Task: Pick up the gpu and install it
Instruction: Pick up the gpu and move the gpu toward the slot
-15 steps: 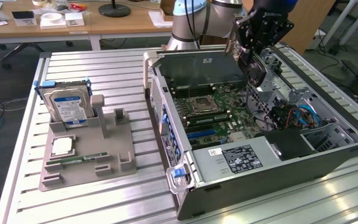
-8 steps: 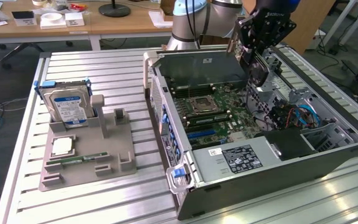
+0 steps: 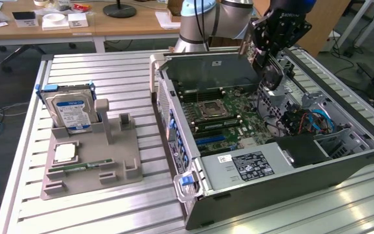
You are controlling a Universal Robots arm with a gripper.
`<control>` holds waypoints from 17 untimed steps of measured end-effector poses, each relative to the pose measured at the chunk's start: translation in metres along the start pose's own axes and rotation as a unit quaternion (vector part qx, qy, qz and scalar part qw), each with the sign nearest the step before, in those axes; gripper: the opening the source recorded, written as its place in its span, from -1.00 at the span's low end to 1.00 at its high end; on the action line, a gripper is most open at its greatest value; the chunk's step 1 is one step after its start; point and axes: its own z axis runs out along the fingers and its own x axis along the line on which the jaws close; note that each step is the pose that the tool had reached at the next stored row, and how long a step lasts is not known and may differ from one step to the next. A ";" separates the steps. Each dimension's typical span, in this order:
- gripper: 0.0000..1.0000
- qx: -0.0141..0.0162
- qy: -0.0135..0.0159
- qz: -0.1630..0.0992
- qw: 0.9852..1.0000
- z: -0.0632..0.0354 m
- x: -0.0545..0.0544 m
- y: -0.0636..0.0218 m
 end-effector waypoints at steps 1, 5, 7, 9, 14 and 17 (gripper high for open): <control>-0.47 0.000 0.000 0.000 1.000 0.0000 0.000 0.0000; -0.47 0.000 0.000 0.000 1.000 0.0000 0.000 0.0000; -0.47 0.000 0.000 0.000 1.000 0.0000 0.000 0.0000; -0.47 0.000 0.000 0.000 1.000 0.0000 0.000 0.0000; -0.47 0.000 0.000 0.000 1.000 0.0000 -0.002 0.0000; -0.47 0.000 0.000 0.000 1.000 0.0001 -0.005 0.0001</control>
